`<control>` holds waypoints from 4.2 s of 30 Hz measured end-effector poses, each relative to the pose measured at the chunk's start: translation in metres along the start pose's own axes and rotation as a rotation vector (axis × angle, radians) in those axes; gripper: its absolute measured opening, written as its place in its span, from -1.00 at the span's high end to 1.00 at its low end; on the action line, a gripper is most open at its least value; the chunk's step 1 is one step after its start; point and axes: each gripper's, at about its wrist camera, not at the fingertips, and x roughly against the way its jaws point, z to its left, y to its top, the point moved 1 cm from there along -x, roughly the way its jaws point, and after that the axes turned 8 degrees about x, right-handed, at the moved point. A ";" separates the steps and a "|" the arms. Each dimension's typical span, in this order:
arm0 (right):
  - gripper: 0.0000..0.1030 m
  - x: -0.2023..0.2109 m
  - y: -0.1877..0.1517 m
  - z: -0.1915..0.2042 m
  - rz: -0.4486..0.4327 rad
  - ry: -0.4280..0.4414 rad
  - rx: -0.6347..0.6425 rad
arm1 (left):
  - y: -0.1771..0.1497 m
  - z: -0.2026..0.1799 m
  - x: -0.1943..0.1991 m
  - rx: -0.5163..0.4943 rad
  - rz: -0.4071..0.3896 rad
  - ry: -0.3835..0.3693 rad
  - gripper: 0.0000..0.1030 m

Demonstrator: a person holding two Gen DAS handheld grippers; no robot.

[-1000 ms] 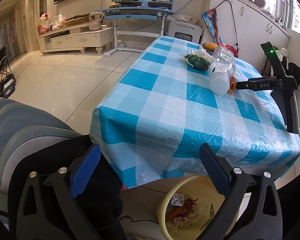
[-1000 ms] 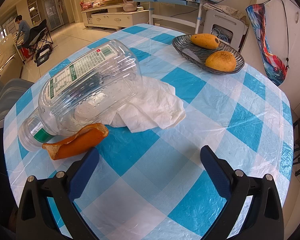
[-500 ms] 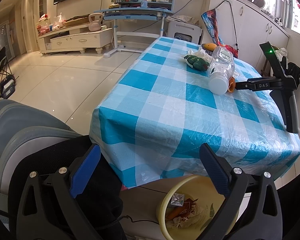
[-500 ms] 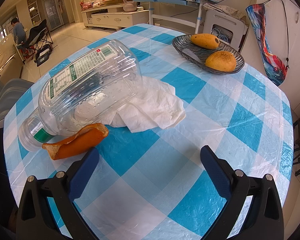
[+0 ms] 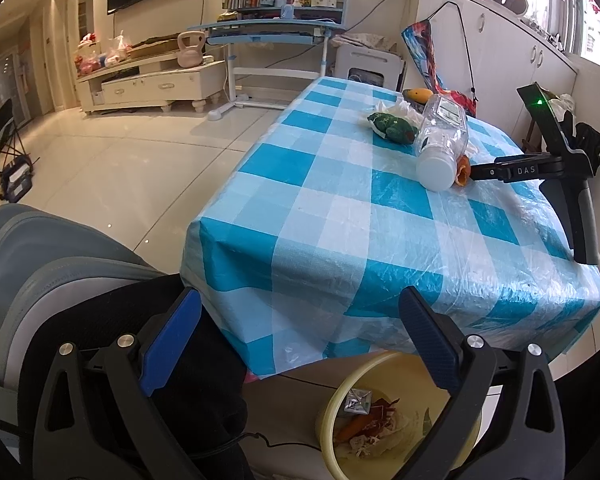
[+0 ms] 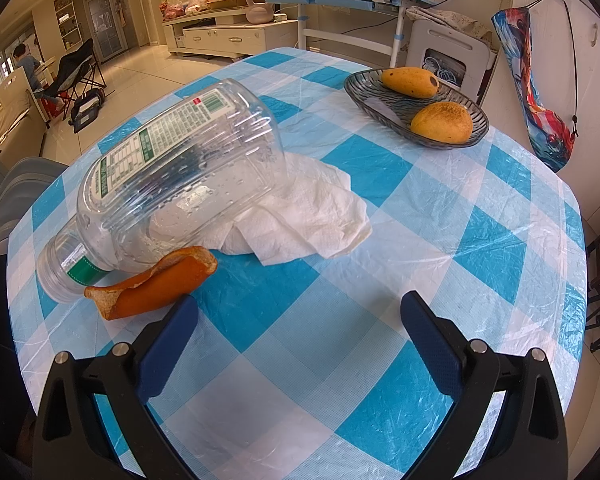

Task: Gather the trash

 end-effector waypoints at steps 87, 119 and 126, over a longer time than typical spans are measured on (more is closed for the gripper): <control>-0.87 0.092 -0.067 0.060 -0.181 -0.173 -0.305 | -0.002 0.001 0.004 -0.007 -0.056 0.021 -0.85; -0.87 0.088 -0.066 0.085 -0.182 -0.139 -0.242 | 0.002 0.008 0.014 0.031 -0.099 0.014 -0.85; -0.87 0.089 -0.064 0.095 -0.192 -0.118 -0.213 | 0.011 0.013 0.025 0.053 -0.147 0.006 -0.85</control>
